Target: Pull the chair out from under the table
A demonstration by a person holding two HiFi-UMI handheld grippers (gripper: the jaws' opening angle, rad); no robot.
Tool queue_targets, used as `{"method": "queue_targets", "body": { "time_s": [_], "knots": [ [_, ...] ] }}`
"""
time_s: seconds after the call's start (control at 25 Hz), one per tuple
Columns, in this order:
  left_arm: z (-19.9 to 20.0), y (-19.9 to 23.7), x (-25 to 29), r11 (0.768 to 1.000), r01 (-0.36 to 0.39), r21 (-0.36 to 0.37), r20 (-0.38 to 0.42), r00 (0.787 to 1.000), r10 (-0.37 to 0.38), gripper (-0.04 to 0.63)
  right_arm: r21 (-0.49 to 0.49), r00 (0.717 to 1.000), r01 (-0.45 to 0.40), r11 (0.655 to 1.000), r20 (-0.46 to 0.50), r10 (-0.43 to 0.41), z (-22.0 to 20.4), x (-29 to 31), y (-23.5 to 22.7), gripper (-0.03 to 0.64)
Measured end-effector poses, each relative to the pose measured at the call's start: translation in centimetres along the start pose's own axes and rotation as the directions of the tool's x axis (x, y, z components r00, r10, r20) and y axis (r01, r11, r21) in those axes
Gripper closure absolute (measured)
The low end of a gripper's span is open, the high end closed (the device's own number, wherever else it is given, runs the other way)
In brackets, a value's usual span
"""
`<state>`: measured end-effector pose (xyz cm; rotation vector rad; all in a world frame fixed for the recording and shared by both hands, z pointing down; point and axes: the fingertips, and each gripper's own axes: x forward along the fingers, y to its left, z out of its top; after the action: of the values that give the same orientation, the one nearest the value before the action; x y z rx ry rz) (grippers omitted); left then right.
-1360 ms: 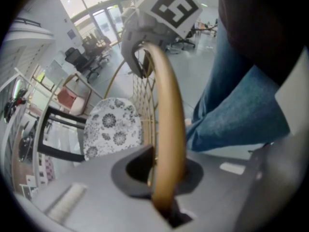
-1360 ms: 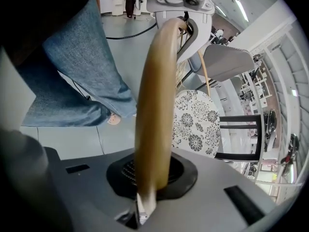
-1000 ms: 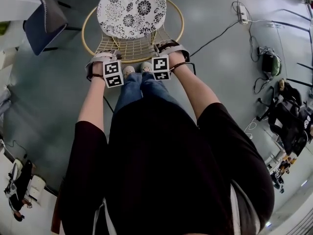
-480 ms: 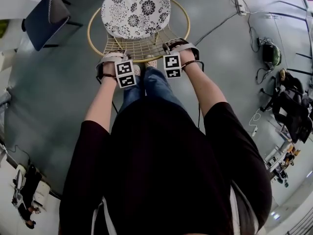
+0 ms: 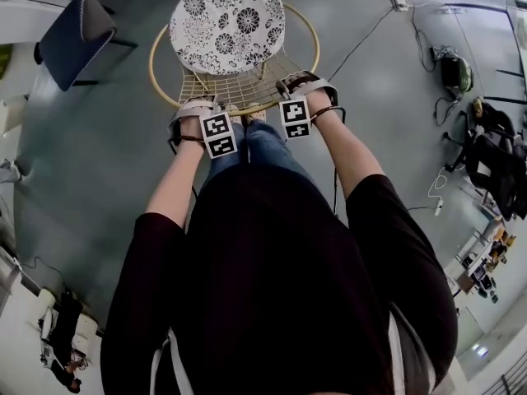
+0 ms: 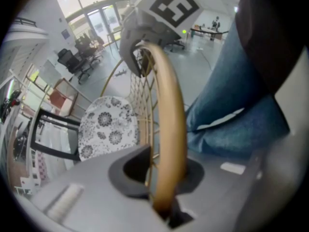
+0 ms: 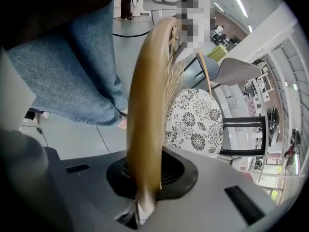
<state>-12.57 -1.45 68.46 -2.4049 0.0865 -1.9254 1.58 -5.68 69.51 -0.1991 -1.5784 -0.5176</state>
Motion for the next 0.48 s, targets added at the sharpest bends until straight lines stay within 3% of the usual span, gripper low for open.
{"method": "queue_targets", "body": {
  "time_s": [0.48],
  "knots": [
    [0.1, -1.4, 0.5, 1.000, 0.023, -0.003, 0.002, 1.000, -0.023, 0.543, 0.009, 1.000, -0.017, 1.000, 0.018, 0.017, 0.5, 0.1, 1.4, 0.584]
  ]
}}
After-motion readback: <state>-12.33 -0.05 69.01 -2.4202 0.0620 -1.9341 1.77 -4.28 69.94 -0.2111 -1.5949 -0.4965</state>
